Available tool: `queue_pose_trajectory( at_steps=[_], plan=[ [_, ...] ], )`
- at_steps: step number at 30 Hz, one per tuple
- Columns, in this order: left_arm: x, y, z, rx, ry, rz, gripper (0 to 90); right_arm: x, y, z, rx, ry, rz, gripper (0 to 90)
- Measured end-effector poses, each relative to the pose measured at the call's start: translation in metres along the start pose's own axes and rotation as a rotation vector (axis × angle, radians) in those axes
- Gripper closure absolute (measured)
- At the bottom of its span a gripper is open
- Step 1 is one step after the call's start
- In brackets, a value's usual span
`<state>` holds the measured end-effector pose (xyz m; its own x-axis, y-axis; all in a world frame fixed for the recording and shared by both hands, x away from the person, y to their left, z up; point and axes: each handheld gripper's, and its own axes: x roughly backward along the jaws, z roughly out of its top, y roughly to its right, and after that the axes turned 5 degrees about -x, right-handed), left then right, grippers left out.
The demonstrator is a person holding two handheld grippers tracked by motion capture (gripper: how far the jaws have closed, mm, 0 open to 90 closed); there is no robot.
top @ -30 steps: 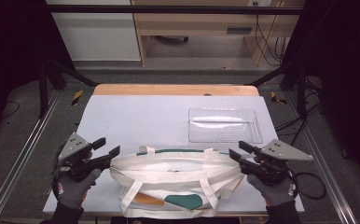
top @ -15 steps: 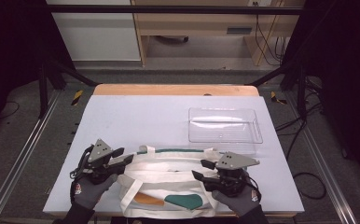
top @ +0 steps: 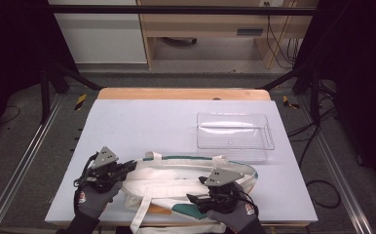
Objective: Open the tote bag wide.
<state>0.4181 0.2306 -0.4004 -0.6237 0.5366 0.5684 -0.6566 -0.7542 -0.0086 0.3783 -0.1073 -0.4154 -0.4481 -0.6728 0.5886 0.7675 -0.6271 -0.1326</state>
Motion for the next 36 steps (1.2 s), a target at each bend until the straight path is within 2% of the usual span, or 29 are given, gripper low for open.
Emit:
queue_pose_trajectory(
  at_steps=[3,5,9,11,14,15,17,18,19,21,23,26,28,30,32,33,34,36],
  plan=[
    [-0.001,0.0,-0.001,0.01,0.005,-0.006,86.4,-0.004,0.001,-0.003,0.002,-0.004,-0.005,33.1],
    [-0.002,0.0,-0.001,0.009,0.008,-0.004,86.2,-0.006,0.001,-0.005,0.017,-0.01,-0.022,36.6],
    [-0.003,-0.002,-0.002,0.013,0.007,-0.002,82.9,-0.007,0.001,-0.007,0.043,-0.013,-0.058,55.9],
    [-0.005,-0.004,-0.002,0.01,0.014,-0.007,73.3,-0.009,0.002,-0.009,0.054,-0.033,-0.078,64.3],
    [-0.007,-0.006,0.0,0.003,0.018,-0.006,65.2,-0.01,0.002,-0.009,0.05,-0.035,-0.079,65.9],
    [-0.011,-0.01,0.001,0.01,0.033,-0.044,59.7,-0.008,0.003,-0.007,0.044,-0.017,-0.069,63.3],
    [-0.013,-0.011,0.002,0.018,0.033,-0.054,58.8,-0.006,0.004,-0.005,0.04,0.002,-0.069,60.0],
    [-0.014,-0.011,0.002,0.023,0.029,-0.061,64.3,-0.003,0.005,-0.002,0.032,0.039,-0.086,52.5],
    [-0.016,-0.011,0.001,0.018,0.018,-0.062,64.3,-0.003,0.005,-0.002,0.032,0.039,-0.086,52.5],
    [-0.017,-0.009,0.0,0.011,0.007,-0.068,72.1,-0.002,0.009,0.0,0.025,0.047,-0.116,46.7],
    [-0.018,-0.006,-0.001,0.001,-0.002,-0.07,78.2,-0.005,0.016,-0.001,-0.008,0.018,-0.117,45.1],
    [-0.017,-0.005,-0.001,-0.004,-0.006,-0.07,81.0,-0.009,0.016,-0.004,0.003,-0.014,-0.108,46.8],
    [-0.017,-0.004,-0.001,-0.005,-0.01,-0.066,83.1,-0.01,0.013,-0.005,0.021,-0.022,-0.112,52.7],
    [-0.017,-0.003,-0.001,-0.002,-0.011,-0.068,84.4,-0.008,0.013,-0.005,0.023,-0.022,-0.124,62.6],
    [-0.016,-0.002,-0.001,0.002,-0.008,-0.066,85.8,-0.007,0.013,-0.007,0.005,-0.043,-0.134,79.5],
    [-0.016,-0.002,-0.001,0.004,-0.006,-0.066,85.8,-0.007,0.013,-0.007,0.005,-0.043,-0.134,79.5],
    [-0.016,-0.001,-0.001,0.006,-0.004,-0.063,86.4,-0.006,0.013,-0.007,-0.003,-0.06,-0.135,88.1],
    [-0.015,-0.001,-0.001,0.01,-0.002,-0.058,86.5,-0.005,0.014,-0.007,-0.009,-0.058,-0.125,89.3]
  ],
)
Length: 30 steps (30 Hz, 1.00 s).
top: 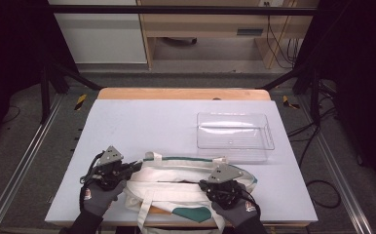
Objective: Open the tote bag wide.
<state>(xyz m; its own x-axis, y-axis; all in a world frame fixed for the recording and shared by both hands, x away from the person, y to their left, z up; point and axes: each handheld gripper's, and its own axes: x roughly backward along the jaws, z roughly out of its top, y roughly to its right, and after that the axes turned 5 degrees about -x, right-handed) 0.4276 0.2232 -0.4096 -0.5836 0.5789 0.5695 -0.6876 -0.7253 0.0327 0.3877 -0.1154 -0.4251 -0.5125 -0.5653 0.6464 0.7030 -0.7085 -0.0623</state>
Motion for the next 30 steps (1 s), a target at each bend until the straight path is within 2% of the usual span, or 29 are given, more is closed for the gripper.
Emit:
queue_pose_trajectory(
  at_steps=[2,3,4,5,6,7,9,10,12,16,19,22,25,27,28,29,30],
  plan=[
    [0.001,0.0,0.0,0.009,0.006,0.0,86.8,0.004,0.001,0.001,-0.01,-0.005,0.025,90.0],
    [0.002,0.0,0.0,0.023,0.018,0.006,87.0,0.008,0.001,0.002,-0.02,-0.002,0.055,90.0],
    [0.002,0.0,0.0,0.023,0.018,0.006,87.0,0.008,0.001,0.002,-0.02,-0.002,0.055,90.0],
    [0.003,0.0,0.001,0.033,0.029,0.012,87.2,0.013,0.001,0.001,-0.031,0.0,0.094,90.0],
    [0.004,0.001,0.001,0.042,0.039,0.018,87.2,0.016,-0.001,-0.001,-0.03,-0.003,0.112,90.0],
    [0.005,0.001,0.002,0.047,0.047,0.022,87.2,0.016,-0.001,-0.001,-0.03,-0.003,0.112,90.0],
    [0.006,0.001,0.003,0.073,0.072,0.034,87.3,0.018,-0.006,-0.01,-0.027,-0.026,0.145,90.0],
    [0.006,0.001,0.003,0.073,0.072,0.034,87.3,0.016,-0.007,-0.013,-0.021,-0.033,0.148,90.0],
    [0.002,0.003,0.004,0.076,0.071,0.061,87.3,0.01,-0.009,-0.019,-0.012,-0.062,0.146,90.0],
    [-0.006,0.002,0.001,0.077,0.059,0.072,87.0,-0.001,-0.007,-0.027,-0.023,-0.083,0.137,89.9],
    [-0.009,0.001,-0.001,0.081,0.06,0.07,86.8,-0.005,-0.006,-0.031,-0.037,-0.099,0.136,89.7],
    [-0.012,-0.001,-0.004,0.086,0.061,0.069,84.7,-0.014,-0.007,-0.036,-0.025,-0.105,0.121,88.5],
    [-0.012,-0.001,-0.004,0.087,0.067,0.066,83.2,-0.014,-0.007,-0.036,-0.027,-0.106,0.118,86.9],
    [-0.008,-0.001,-0.003,0.091,0.086,0.051,76.9,-0.011,-0.007,-0.034,-0.032,-0.096,0.119,82.4],
    [-0.006,-0.001,-0.002,0.09,0.092,0.053,68.2,-0.006,-0.007,-0.03,-0.029,-0.075,0.136,78.8],
    [-0.003,0.0,-0.001,0.089,0.1,0.061,63.9,-0.002,-0.008,-0.028,-0.026,-0.055,0.142,77.3],
    [0.001,0.001,0.0,0.087,0.11,0.065,63.9,-0.002,-0.008,-0.028,-0.026,-0.055,0.142,77.3]
  ],
)
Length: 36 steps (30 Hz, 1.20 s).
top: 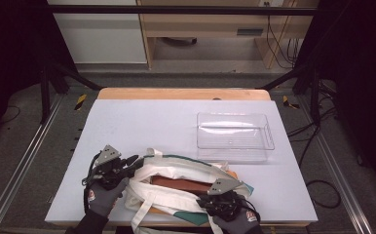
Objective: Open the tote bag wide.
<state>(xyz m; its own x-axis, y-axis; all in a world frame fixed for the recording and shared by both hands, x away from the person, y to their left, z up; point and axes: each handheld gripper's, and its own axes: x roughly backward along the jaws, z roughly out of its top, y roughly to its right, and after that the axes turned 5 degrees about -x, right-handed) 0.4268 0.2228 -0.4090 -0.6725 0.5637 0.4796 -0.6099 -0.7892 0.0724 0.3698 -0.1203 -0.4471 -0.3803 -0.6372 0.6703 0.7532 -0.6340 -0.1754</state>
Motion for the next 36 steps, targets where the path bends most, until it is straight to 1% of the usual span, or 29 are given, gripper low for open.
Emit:
queue_pose_trajectory(
  at_steps=[1,2,3,4,6,7,8,9,10,11,13,15,16,17,18,20,22,24,26,27,29,30,32,34,35,36],
  plan=[
    [0.005,0.002,0.003,-0.011,0.018,0.006,59.3,0.004,-0.001,0.003,0.008,0.025,0.006,75.4],
    [0.009,0.003,0.004,-0.018,0.029,0.011,56.5,0.011,-0.003,0.007,0.015,0.059,0.0,73.8],
    [0.016,0.006,0.007,-0.027,0.052,0.011,55.4,0.015,-0.003,0.01,0.018,0.082,-0.005,72.9],
    [0.02,0.008,0.009,-0.034,0.067,0.011,54.0,0.022,-0.003,0.013,0.024,0.12,-0.016,72.0],
    [0.03,0.014,0.012,-0.061,0.094,0.008,54.0,0.031,0.0,0.016,0.029,0.158,-0.044,70.4],
    [0.032,0.018,0.013,-0.075,0.099,0.002,54.4,0.036,0.003,0.017,0.028,0.176,-0.066,69.7],
    [0.033,0.02,0.013,-0.086,0.095,-0.004,54.5,0.041,0.01,0.018,0.019,0.191,-0.097,68.5],
    [0.032,0.024,0.012,-0.098,0.089,-0.008,54.5,0.041,0.01,0.018,0.019,0.191,-0.097,68.5],
    [0.03,0.027,0.011,-0.114,0.073,-0.018,54.6,0.043,0.014,0.017,0.016,0.194,-0.114,67.5],
    [0.026,0.03,0.009,-0.127,0.055,-0.027,54.9,0.044,0.018,0.016,0.007,0.194,-0.128,66.8],
    [0.017,0.036,0.003,-0.156,0.011,-0.032,54.9,0.042,0.026,0.013,-0.002,0.187,-0.151,64.5],
    [0.01,0.038,-0.003,-0.168,-0.024,-0.029,54.5,0.037,0.031,0.01,0.001,0.172,-0.173,61.7],
    [0.005,0.039,-0.007,-0.194,-0.059,-0.016,53.5,0.033,0.034,0.008,0.014,0.154,-0.189,60.5],
    [0.005,0.039,-0.007,-0.194,-0.059,-0.016,52.5,0.033,0.034,0.008,0.014,0.154,-0.189,60.5],
    [0.004,0.038,-0.009,-0.197,-0.078,-0.021,52.5,0.03,0.034,0.007,0.019,0.143,-0.191,60.0],
    [0.002,0.037,-0.012,-0.206,-0.103,-0.014,50.9,0.026,0.035,0.005,0.031,0.13,-0.206,59.7],
    [-0.004,0.035,-0.017,-0.213,-0.149,-0.017,50.7,0.024,0.035,0.004,0.041,0.118,-0.218,60.4],
    [-0.008,0.033,-0.021,-0.215,-0.181,-0.021,50.4,0.022,0.036,0.003,0.057,0.107,-0.233,62.1],
    [-0.009,0.031,-0.023,-0.202,-0.183,-0.036,50.7,0.02,0.039,0.002,0.055,0.095,-0.237,64.5],
    [-0.009,0.03,-0.023,-0.199,-0.181,-0.039,52.2,0.018,0.04,0.001,0.057,0.085,-0.245,67.0],
    [-0.01,0.028,-0.024,-0.193,-0.187,-0.041,52.9,0.018,0.041,0.001,0.054,0.081,-0.242,68.8],
    [-0.011,0.028,-0.024,-0.195,-0.197,-0.039,54.6,0.018,0.041,0.002,0.051,0.075,-0.242,72.3],
    [-0.012,0.028,-0.026,-0.211,-0.21,-0.028,59.0,0.018,0.041,0.002,0.042,0.068,-0.241,77.6],
    [-0.013,0.028,-0.026,-0.216,-0.219,-0.027,64.3,0.02,0.042,0.004,0.03,0.063,-0.234,85.8],
    [-0.013,0.028,-0.025,-0.224,-0.225,-0.02,64.3,0.02,0.042,0.004,0.03,0.063,-0.234,85.8],
    [-0.014,0.028,-0.025,-0.231,-0.232,-0.019,66.9,0.021,0.043,0.005,0.026,0.062,-0.231,86.7]
  ],
)
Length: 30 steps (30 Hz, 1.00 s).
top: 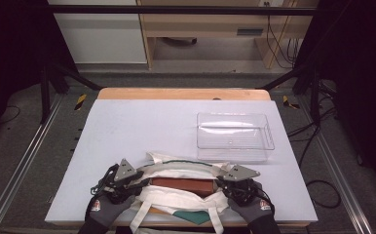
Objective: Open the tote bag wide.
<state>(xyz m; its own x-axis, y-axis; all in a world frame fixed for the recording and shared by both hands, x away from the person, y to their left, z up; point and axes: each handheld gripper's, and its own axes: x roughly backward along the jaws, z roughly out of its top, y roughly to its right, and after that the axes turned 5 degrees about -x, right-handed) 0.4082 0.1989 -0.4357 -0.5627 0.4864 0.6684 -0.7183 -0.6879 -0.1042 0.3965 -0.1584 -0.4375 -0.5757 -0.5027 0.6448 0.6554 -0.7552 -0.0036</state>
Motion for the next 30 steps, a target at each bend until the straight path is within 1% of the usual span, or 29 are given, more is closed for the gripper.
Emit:
queue_pose_trajectory(
  at_steps=[2,3,4,5,6,7,8,9,12,13,14,15,16,17,18,21,23,25,26,27,28,29,30],
  plan=[
    [0.0,0.001,0.001,-0.008,-0.016,0.003,74.0,0.002,0.0,0.002,-0.007,0.006,-0.001,87.6],
    [0.001,0.001,0.003,-0.011,-0.023,0.005,79.9,0.003,0.0,0.004,-0.007,0.01,-0.004,87.7],
    [0.001,0.001,0.003,-0.011,-0.023,0.005,82.1,0.003,0.0,0.004,-0.007,0.01,-0.004,87.7],
    [0.002,0.0,0.004,-0.012,-0.02,0.009,82.1,0.003,0.0,0.005,-0.008,0.012,-0.004,87.7],
    [0.003,-0.001,0.008,0.001,-0.008,0.006,86.0,0.002,0.001,0.007,-0.017,0.017,-0.01,87.6],
    [0.003,-0.001,0.008,0.001,-0.008,0.006,86.9,0.002,0.001,0.007,-0.017,0.017,-0.01,87.6],
    [0.004,-0.002,0.009,0.016,0.002,0.003,87.3,0.0,0.003,0.008,-0.035,0.019,-0.01,87.4],
    [0.004,-0.004,0.011,0.034,0.008,-0.002,87.3,0.0,0.003,0.008,-0.035,0.019,-0.01,87.4],
    [0.0,-0.008,0.013,0.066,0.016,-0.008,87.7,-0.007,0.01,0.007,-0.08,0.006,-0.001,86.7],
    [-0.002,-0.008,0.013,0.073,0.011,-0.007,87.6,-0.014,0.013,0.006,-0.102,-0.009,-0.005,86.7],
    [-0.005,-0.008,0.013,0.078,0.005,-0.001,87.7,-0.018,0.014,0.006,-0.099,-0.017,-0.012,86.6],
    [-0.007,-0.008,0.013,0.09,0.002,0.001,87.7,-0.018,0.014,0.006,-0.099,-0.017,-0.012,86.6],
    [-0.01,-0.009,0.013,0.099,-0.003,-0.001,87.6,-0.022,0.015,0.005,-0.104,-0.03,-0.021,86.4],
    [-0.013,-0.009,0.012,0.107,-0.001,0.002,87.6,-0.026,0.017,0.004,-0.116,-0.038,-0.028,86.2],
    [-0.015,-0.01,0.011,0.113,-0.004,0.004,87.5,-0.034,0.019,0.0,-0.12,-0.058,-0.026,85.4],
    [-0.019,-0.011,0.009,0.133,0.002,-0.005,87.5,-0.036,0.02,-0.003,-0.128,-0.052,-0.024,84.5],
    [-0.018,-0.012,0.008,0.141,0.008,-0.012,87.5,-0.034,0.02,-0.003,-0.129,-0.049,-0.026,81.6],
    [-0.016,-0.013,0.008,0.146,0.015,-0.009,87.8,-0.029,0.018,-0.001,-0.121,-0.04,-0.032,76.1],
    [-0.016,-0.013,0.008,0.15,0.022,-0.01,88.0,-0.022,0.017,-0.001,-0.12,-0.021,-0.035,73.5],
    [-0.015,-0.014,0.008,0.152,0.024,-0.01,88.0,-0.014,0.016,-0.001,-0.121,0.005,-0.028,73.4],
    [-0.015,-0.014,0.008,0.157,0.027,-0.013,88.2,0.004,0.011,-0.002,-0.141,0.061,-0.01,74.1],
    [-0.015,-0.014,0.008,0.158,0.027,-0.012,88.2,0.004,0.011,-0.002,-0.141,0.061,-0.01,74.1],
    [-0.015,-0.014,0.009,0.16,0.023,-0.011,88.2,0.01,0.01,-0.003,-0.138,0.083,0.003,75.6]
  ],
)
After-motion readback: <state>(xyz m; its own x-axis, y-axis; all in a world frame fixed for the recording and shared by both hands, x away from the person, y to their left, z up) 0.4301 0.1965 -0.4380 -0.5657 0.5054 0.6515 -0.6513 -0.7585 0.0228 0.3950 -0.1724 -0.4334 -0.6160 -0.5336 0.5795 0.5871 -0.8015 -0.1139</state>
